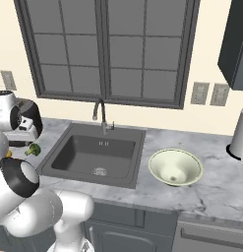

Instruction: There is a mixed pile of frozen fruits and vegetables on the counter. Locate all the frozen vegetables and place the items in a bowl on the counter. Take all the frozen fruits and defrost them in a running sink.

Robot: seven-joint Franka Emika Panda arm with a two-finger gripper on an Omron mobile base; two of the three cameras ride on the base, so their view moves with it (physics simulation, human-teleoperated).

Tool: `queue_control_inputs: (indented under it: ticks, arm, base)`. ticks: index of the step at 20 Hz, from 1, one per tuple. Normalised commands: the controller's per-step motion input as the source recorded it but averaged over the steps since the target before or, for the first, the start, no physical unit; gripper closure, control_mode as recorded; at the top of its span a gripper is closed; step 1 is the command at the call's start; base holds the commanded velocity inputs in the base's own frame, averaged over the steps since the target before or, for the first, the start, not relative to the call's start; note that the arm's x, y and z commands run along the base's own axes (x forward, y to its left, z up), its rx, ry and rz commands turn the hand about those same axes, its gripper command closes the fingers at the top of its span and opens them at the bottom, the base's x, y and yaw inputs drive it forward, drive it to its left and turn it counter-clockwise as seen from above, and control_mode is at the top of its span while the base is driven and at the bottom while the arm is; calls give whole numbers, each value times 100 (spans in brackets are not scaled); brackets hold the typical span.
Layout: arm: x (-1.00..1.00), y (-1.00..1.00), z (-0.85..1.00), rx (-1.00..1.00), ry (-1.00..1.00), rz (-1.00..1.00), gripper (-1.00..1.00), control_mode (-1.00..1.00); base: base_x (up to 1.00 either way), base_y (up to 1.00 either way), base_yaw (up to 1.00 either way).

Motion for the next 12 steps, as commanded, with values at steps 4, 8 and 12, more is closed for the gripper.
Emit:
queue_control_inputs:
  ticks: [4, 8, 12]
  arm:
    - [14, 0, -46, 0, 0, 10, -100, -100]
    - [28, 2, -51, 0, 0, 14, -100, -100]
    - [31, 5, -21, 0, 0, 6, -100, -100]
  base:
    - [0, 0, 0]
    - [0, 0, 0]
    - [0, 0, 0]
